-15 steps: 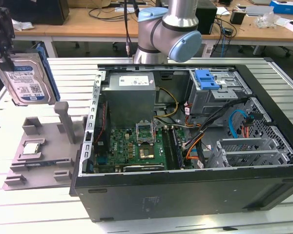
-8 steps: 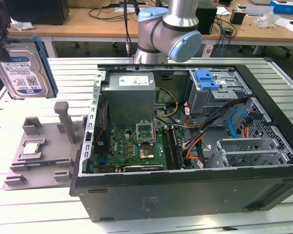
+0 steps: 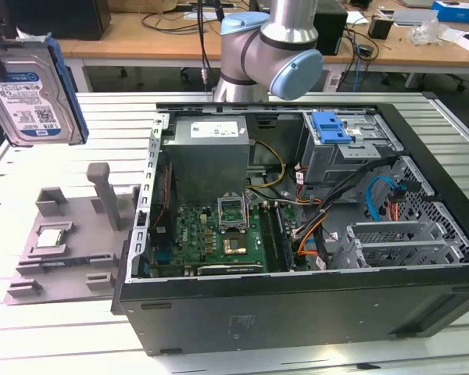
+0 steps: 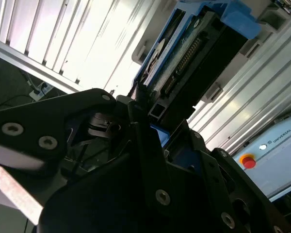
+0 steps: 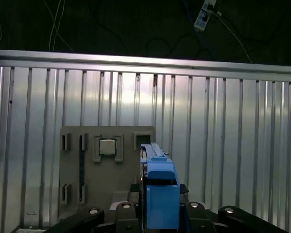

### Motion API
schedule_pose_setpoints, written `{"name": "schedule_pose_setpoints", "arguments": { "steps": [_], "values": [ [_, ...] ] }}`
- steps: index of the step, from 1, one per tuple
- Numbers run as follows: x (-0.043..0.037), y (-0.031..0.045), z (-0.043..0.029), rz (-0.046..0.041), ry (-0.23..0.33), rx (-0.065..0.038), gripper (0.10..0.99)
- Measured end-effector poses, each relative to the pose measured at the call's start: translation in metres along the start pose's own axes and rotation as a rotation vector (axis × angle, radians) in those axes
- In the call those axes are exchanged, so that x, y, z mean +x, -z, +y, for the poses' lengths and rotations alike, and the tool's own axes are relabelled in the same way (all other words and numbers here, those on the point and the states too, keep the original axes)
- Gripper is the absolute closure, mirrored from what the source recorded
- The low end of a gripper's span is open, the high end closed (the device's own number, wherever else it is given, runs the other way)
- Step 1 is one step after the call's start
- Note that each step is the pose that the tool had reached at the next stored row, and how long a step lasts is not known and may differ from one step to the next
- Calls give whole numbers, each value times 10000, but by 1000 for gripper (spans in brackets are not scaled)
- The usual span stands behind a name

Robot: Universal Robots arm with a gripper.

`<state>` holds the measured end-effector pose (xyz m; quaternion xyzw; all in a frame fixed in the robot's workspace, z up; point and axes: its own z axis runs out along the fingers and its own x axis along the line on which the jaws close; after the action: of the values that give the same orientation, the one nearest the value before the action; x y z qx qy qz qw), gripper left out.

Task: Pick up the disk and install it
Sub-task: 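Pick up the disk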

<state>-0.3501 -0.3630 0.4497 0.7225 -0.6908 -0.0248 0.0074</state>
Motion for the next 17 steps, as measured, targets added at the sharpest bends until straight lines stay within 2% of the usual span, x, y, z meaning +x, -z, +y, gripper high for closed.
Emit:
{"name": "schedule_pose_setpoints", "arguments": {
  "steps": [2,10,12,16,17],
  "values": [
    [-6,79,3,0,1,1,718],
    [-18,265,11,0,0,0,718],
    [-23,344,14,0,0,1,718],
    [-30,444,18,0,0,0,718],
    [-34,494,21,-1,0,1,718]
  ]
}}
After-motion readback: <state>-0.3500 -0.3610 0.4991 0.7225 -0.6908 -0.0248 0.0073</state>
